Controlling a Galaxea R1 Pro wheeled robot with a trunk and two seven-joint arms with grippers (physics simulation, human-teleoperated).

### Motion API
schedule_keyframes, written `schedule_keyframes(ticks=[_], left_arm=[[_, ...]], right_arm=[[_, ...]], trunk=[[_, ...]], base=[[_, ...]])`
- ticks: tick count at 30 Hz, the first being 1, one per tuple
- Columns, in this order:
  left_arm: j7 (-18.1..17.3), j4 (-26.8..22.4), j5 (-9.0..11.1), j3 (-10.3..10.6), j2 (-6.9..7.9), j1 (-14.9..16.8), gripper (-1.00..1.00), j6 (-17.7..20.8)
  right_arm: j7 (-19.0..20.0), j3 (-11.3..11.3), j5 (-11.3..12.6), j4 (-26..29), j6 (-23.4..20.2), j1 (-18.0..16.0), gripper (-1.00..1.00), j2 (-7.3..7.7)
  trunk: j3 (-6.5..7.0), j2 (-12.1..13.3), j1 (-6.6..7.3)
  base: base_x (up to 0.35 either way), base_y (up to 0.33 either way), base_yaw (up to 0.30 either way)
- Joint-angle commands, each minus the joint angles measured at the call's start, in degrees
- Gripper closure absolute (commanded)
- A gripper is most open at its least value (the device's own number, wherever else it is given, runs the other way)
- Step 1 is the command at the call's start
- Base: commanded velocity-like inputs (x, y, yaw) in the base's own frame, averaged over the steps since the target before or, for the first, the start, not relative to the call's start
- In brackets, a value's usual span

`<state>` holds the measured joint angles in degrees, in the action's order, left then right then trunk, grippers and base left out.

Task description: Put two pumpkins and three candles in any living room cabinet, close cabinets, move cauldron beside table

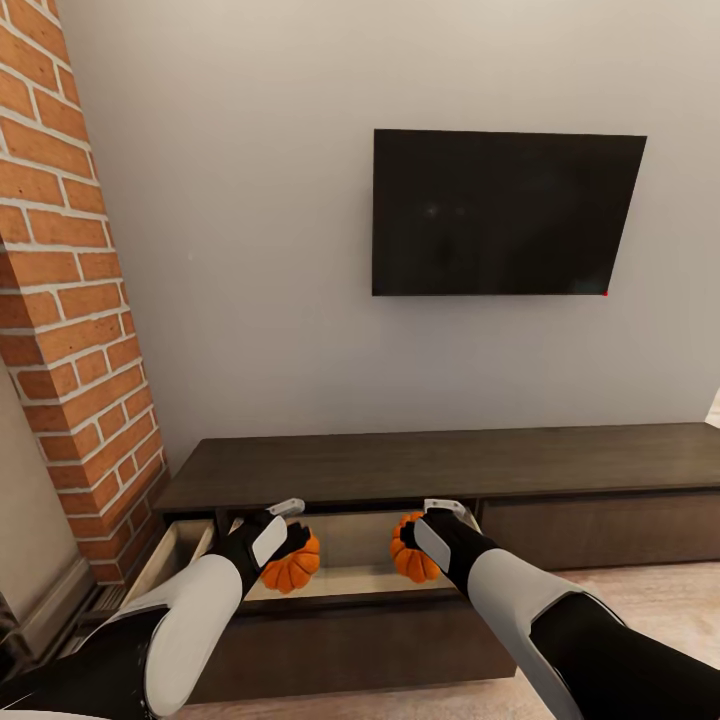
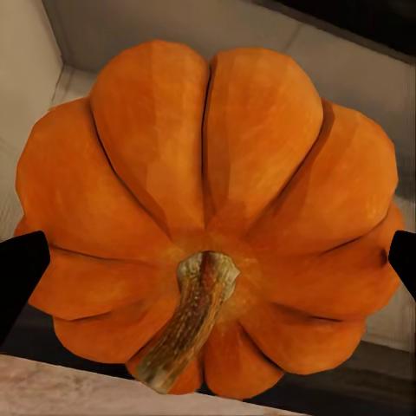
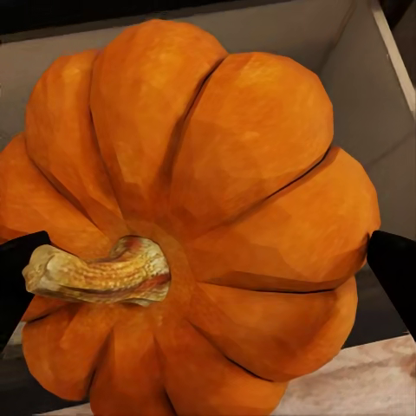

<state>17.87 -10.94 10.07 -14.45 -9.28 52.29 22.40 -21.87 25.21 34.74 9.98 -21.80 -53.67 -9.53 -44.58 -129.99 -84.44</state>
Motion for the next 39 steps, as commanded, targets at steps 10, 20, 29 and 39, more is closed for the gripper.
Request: schedule_keyframes(ticks=[10, 20, 29, 39], left_arm=[[0.32, 0.30, 2.30, 0.12, -0.03, 0.01, 1.00, -3.09], [0.24, 4.47, 2.24, 0.13, -0.03, 0.01, 1.00, -11.50], [0.21, 5.49, 2.23, 0.14, -0.03, 0.01, 1.00, -13.80], [0.16, 6.18, 2.24, 0.13, 0.06, 0.01, 1.00, -16.25]], right_arm=[[2.26, 0.53, 0.31, -1.76, 5.90, 0.55, 1.00, 0.04], [5.63, 0.48, -3.00, -6.63, 14.61, 0.85, 1.00, 0.12], [6.20, 0.46, -3.24, -7.46, 16.52, 0.89, 1.00, 0.21], [6.22, 0.46, -3.27, -7.59, 16.70, 0.94, 1.00, 0.21]], trunk=[[-0.06, -0.03, 0.01], [-0.06, -0.03, 0.01], [-0.06, -0.03, 0.01], [-0.78, -1.63, -0.87]], base=[[0.000, 0.000, 0.000], [0.000, 0.000, 0.000], [0.000, 0.000, 0.000], [0.000, 0.000, 0.000]])
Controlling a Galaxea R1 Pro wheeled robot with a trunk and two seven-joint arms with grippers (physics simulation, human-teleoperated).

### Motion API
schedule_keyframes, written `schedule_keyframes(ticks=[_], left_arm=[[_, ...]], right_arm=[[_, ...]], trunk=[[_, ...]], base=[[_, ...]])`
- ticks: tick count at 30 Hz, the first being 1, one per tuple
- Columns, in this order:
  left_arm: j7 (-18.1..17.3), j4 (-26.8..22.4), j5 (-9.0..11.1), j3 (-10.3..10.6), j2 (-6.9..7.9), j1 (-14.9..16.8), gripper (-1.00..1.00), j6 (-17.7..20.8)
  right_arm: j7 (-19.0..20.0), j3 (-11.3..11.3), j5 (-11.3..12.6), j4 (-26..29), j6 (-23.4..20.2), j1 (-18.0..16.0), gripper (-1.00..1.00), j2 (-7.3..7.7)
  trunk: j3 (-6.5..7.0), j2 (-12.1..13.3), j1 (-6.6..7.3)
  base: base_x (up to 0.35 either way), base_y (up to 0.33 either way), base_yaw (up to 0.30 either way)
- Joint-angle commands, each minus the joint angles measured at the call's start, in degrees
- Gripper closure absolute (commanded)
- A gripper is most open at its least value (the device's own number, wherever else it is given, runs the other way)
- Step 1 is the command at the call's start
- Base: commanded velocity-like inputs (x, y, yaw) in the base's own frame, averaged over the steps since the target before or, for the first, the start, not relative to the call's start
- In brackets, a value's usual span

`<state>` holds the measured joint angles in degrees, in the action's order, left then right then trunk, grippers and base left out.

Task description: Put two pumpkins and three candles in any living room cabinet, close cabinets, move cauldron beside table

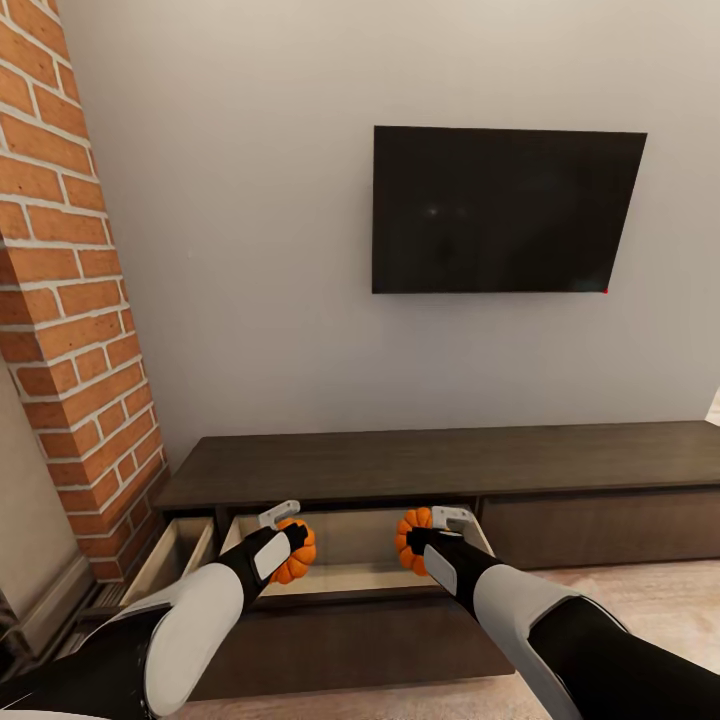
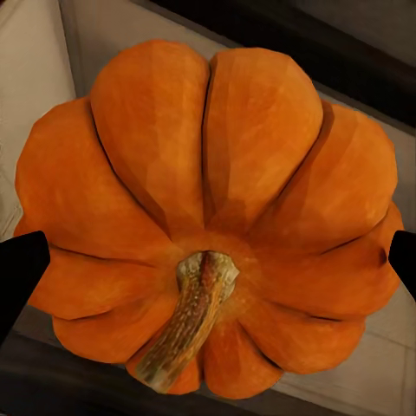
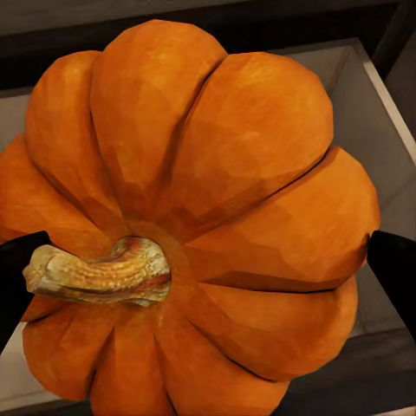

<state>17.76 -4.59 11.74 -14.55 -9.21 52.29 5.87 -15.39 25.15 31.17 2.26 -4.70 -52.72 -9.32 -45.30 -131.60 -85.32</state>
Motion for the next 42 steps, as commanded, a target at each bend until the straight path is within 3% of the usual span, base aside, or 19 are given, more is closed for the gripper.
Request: schedule_keyframes(ticks=[1, 18, 23, 42], left_arm=[[0.27, -0.13, 0.56, 0.23, -0.02, 0.00, 1.00, 0.19], [-0.37, 0.26, 0.45, 0.31, -0.01, 0.00, 1.00, -0.17], [-0.66, 0.28, 0.47, 0.32, -0.02, 0.00, 1.00, -0.23], [-0.77, 0.71, 0.56, 0.32, -0.02, 0.00, 1.00, -0.13]], right_arm=[[-0.25, 0.51, 0.29, 0.13, -0.40, -0.02, 1.00, 0.01], [-0.25, 0.55, 0.29, 0.20, -0.40, -0.02, 1.00, -0.01], [-0.25, 0.51, 0.29, 0.14, -0.40, 0.00, 1.00, 0.00], [-0.25, 0.51, 0.29, 0.11, -0.40, -0.01, 1.00, 0.43]], trunk=[[-0.06, -0.03, 0.01], [-0.06, -0.03, 0.01], [-0.96, -2.03, -1.09], [-1.68, -3.64, -1.96]], base=[[0.000, 0.000, 0.000], [0.000, 0.000, 0.000], [0.000, 0.000, 0.000], [0.000, 0.000, 0.000]])
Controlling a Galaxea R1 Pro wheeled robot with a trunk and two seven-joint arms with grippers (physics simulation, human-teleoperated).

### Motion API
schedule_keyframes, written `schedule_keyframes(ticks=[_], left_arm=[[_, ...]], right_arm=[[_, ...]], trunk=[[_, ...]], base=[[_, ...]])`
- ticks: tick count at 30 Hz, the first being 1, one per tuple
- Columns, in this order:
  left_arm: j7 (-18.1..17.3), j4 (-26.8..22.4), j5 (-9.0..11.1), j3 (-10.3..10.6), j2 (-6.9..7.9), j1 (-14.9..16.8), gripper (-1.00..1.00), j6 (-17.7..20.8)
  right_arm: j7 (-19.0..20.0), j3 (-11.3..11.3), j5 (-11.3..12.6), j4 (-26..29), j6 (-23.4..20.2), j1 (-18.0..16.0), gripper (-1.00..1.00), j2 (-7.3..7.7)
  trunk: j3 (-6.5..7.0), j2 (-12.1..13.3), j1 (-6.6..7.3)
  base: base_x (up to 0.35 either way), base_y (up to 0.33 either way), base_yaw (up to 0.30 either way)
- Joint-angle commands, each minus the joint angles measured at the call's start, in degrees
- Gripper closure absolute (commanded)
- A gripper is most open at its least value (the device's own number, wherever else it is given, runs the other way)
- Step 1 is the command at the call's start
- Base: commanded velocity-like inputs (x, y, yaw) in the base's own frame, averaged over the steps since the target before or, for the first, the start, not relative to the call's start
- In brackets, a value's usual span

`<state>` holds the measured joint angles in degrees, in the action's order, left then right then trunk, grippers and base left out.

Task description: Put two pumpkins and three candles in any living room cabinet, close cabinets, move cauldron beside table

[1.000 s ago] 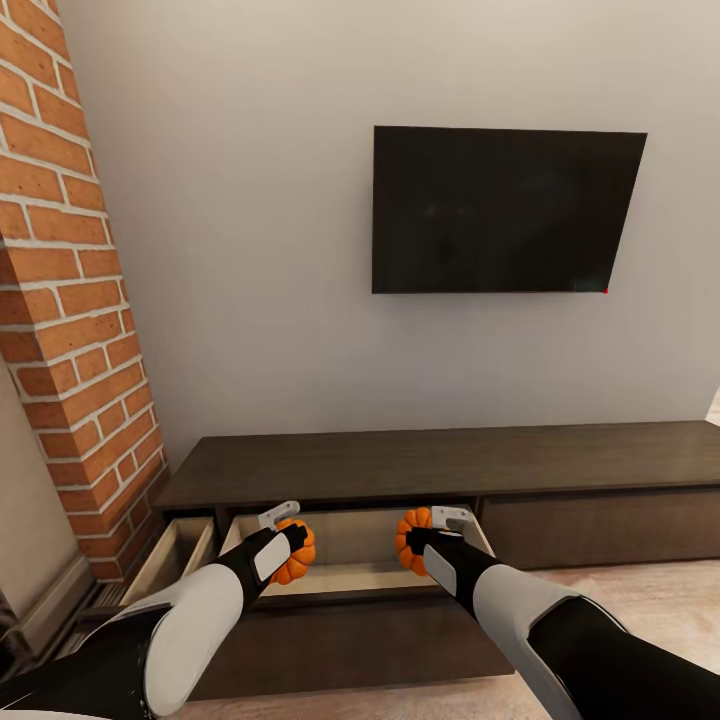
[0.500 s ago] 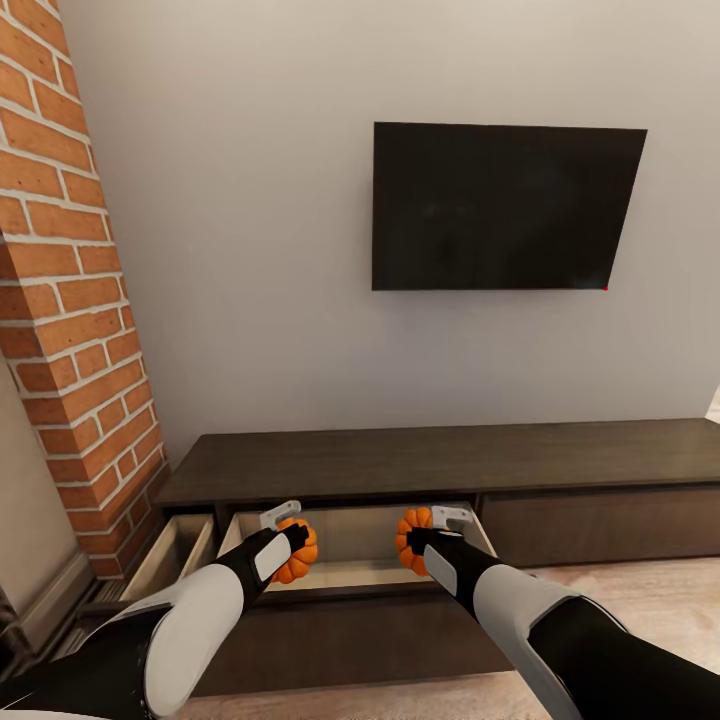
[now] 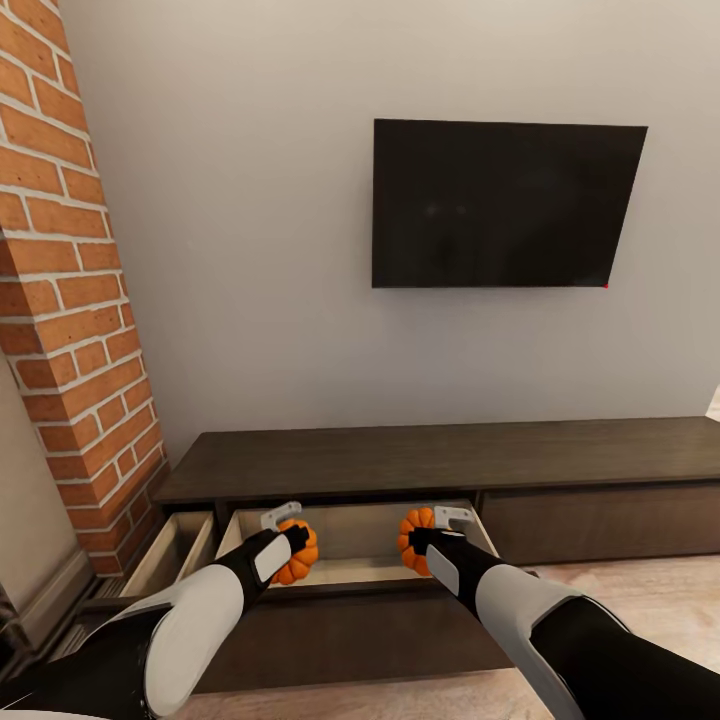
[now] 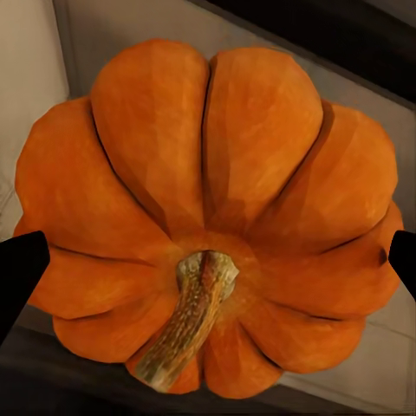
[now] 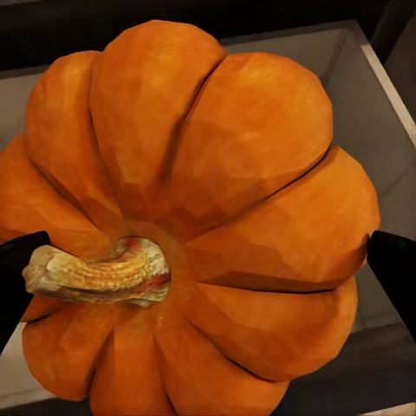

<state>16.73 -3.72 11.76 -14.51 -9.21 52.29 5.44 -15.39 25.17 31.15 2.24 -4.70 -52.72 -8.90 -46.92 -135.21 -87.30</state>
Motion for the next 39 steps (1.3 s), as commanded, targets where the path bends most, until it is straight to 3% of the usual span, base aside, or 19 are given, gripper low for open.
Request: schedule_keyframes(ticks=[1, 2, 3, 4, 18, 26, 29, 32, 36, 39], left_arm=[[0.26, 0.08, 0.54, 0.27, 0.00, 0.00, 1.00, 0.28], [0.25, 0.25, 0.54, 0.27, -0.01, 0.00, 1.00, 0.28], [0.24, 0.49, 0.54, 0.27, -0.02, 0.00, -1.00, 0.27], [0.24, 0.52, 0.54, 0.27, -0.02, 0.00, -1.00, 0.27], [0.37, 0.55, 0.60, 0.26, 0.07, 0.00, -1.00, 0.31], [0.77, 0.49, 0.59, 0.28, 0.07, 0.00, -1.00, 1.04], [0.83, 0.36, 0.56, 0.27, 0.09, 0.00, -1.00, 2.98], [0.90, 0.21, 0.55, 0.27, 0.10, 0.00, -1.00, 5.11], [0.95, 0.08, 0.56, 0.27, 0.15, 0.00, -1.00, 7.78], [1.20, -2.28, 0.61, 0.25, -0.04, 0.00, -1.00, 14.27]], right_arm=[[-0.25, 0.50, 0.31, 0.13, -0.42, -0.02, 1.00, 0.01], [-0.25, 0.50, 0.31, 0.13, -0.41, 0.00, 1.00, 0.02], [-0.25, 0.50, 0.31, 0.19, -0.41, 0.00, 1.00, 0.02], [-0.25, 0.50, 0.28, 0.21, -0.40, 0.00, -1.00, 0.04], [-0.33, 0.54, 0.21, 0.32, -0.51, -0.01, -1.00, 0.72], [-0.69, 0.51, 0.10, 0.93, -1.13, -0.02, -1.00, 0.78], [-0.75, 0.50, 0.06, 1.62, -1.50, -0.02, -1.00, 0.80], [-0.77, 0.50, 0.06, 2.82, -3.70, -0.02, -1.00, 0.81], [-0.80, 0.44, 0.11, 7.06, -9.71, -0.02, -1.00, 0.91], [-0.84, 0.37, 0.15, 9.47, -15.52, -0.02, -1.00, 1.22]], trunk=[[-0.06, -0.03, 0.01], [-0.06, -0.03, 0.01], [-0.06, -0.03, 0.01], [-0.06, -0.03, 0.01], [-0.06, -0.03, 0.01], [1.38, 3.18, 1.77], [1.92, 4.38, 2.43], [2.45, 5.59, 3.09], [3.17, 7.19, 3.97], [3.71, 8.40, 4.63]], base=[[0.000, 0.000, 0.000], [0.000, 0.000, 0.000], [0.000, 0.000, 0.000], [0.000, 0.000, 0.000], [0.000, 0.000, 0.000], [0.000, 0.000, 0.000], [0.000, 0.000, 0.000], [0.000, 0.000, 0.000], [0.000, 0.000, 0.000], [0.000, 0.000, 0.000]])
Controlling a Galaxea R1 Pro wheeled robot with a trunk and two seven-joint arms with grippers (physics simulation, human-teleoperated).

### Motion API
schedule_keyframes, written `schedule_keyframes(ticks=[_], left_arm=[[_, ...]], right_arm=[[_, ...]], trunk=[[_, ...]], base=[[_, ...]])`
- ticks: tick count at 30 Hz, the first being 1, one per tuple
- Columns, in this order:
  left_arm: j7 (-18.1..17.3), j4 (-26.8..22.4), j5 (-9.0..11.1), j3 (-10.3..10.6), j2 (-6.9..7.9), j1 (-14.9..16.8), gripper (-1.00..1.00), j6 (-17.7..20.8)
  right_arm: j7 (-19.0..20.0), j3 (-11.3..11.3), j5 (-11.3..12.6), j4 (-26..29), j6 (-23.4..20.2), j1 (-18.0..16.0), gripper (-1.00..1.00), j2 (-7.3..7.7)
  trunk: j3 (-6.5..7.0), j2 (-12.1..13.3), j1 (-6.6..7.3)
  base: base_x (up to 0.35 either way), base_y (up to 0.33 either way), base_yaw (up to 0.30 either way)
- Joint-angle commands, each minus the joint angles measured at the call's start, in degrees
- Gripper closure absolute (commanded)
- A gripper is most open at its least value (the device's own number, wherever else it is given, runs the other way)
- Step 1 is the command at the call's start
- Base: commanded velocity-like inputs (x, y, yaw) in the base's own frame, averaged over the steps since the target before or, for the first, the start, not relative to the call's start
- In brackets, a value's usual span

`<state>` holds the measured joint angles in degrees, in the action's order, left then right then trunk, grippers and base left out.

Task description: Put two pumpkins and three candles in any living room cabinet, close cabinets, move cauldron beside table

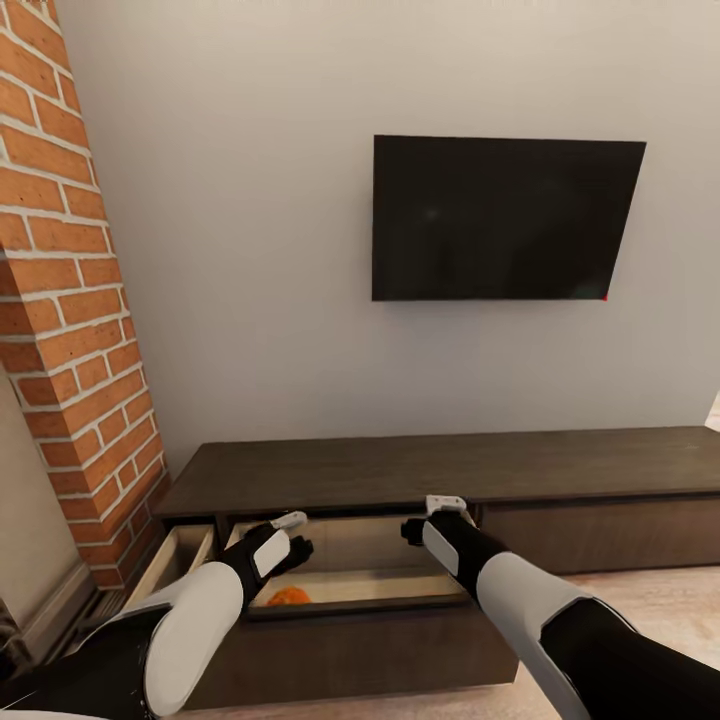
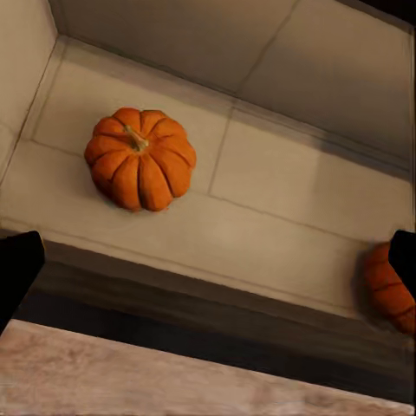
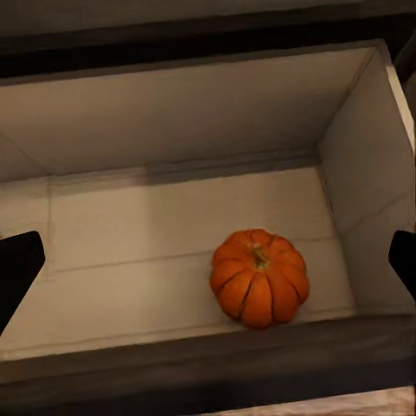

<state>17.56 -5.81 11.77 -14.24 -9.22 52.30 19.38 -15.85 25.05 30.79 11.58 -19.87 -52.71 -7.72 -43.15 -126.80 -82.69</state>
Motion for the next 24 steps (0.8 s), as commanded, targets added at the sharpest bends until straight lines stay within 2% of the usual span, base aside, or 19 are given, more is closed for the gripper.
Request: schedule_keyframes(ticks=[1, 3, 4, 6, 7, 10, 11, 12, 15, 17, 24], left_arm=[[1.35, -3.09, 0.66, -0.13, -0.26, 0.00, -1.00, 4.77], [3.49, -5.58, 0.89, -0.19, -0.65, 0.00, -1.00, 9.22], [6.30, -7.14, 1.67, -0.17, -0.78, 0.00, -1.00, 12.88], [9.59, -9.00, 3.92, -0.08, -0.78, 0.00, -1.00, 16.93], [10.19, -9.85, 4.63, -0.06, -0.78, 0.00, -1.00, 18.12], [12.61, -16.71, 8.11, -0.06, -0.78, 0.00, -1.00, 27.62], [12.84, -17.71, 8.43, -0.04, -0.78, 0.00, -1.00, 28.88], [13.16, -19.34, 8.84, 0.00, -0.78, 0.00, -1.00, 30.65], [13.79, -21.46, 9.14, 0.16, -0.78, 0.00, -1.00, 32.50], [13.88, -21.92, 9.19, 0.21, -0.78, 0.00, -1.00, 32.46], [13.72, -22.16, 9.36, 0.24, -0.78, 0.00, -1.00, 32.12]], right_arm=[[-0.35, 0.46, 0.52, 0.74, -2.47, -0.02, -1.00, 0.30], [-0.33, 0.40, 0.54, 1.73, -4.11, -0.02, -1.00, 1.08], [-0.33, 0.38, 0.65, 3.43, -6.01, -0.02, -1.00, 2.38], [-0.10, 0.22, 0.91, 6.55, -10.11, -0.02, -1.00, 4.70], [-0.04, 0.17, 1.00, 7.51, -11.44, -0.02, -1.00, 5.39], [0.07, -0.79, 1.60, 13.51, -19.74, -0.02, -1.00, 9.19], [0.06, -1.16, 1.64, 14.26, -20.89, -0.02, -1.00, 9.83], [0.05, -2.19, 1.73, 15.37, -23.01, -0.02, -1.00, 11.29], [0.04, -4.62, 1.85, 16.83, -27.43, -0.02, -1.00, 13.72], [0.02, -5.57, 1.84, 17.70, -29.17, -0.02, -1.00, 14.35], [-0.11, -6.32, 1.80, 21.36, -31.28, -0.02, -1.00, 14.72]], trunk=[[0.12, 0.39, 0.23], [0.47, 1.19, 0.67], [0.65, 1.59, 0.89], [1.01, 2.40, 1.33], [1.19, 2.80, 1.55], [1.73, 4.00, 2.21], [1.91, 4.40, 2.43], [2.09, 4.80, 2.65], [2.63, 6.01, 3.31], [2.99, 6.81, 3.75], [4.24, 9.62, 5.29]], base=[[0.000, 0.000, 0.000], [0.000, 0.000, 0.000], [0.000, 0.000, 0.000], [0.000, 0.000, 0.000], [0.000, 0.000, 0.000], [0.000, 0.000, 0.000], [0.000, 0.000, 0.000], [0.000, 0.000, 0.000], [0.000, 0.000, 0.000], [0.000, 0.000, 0.000], [0.000, 0.000, 0.000]])
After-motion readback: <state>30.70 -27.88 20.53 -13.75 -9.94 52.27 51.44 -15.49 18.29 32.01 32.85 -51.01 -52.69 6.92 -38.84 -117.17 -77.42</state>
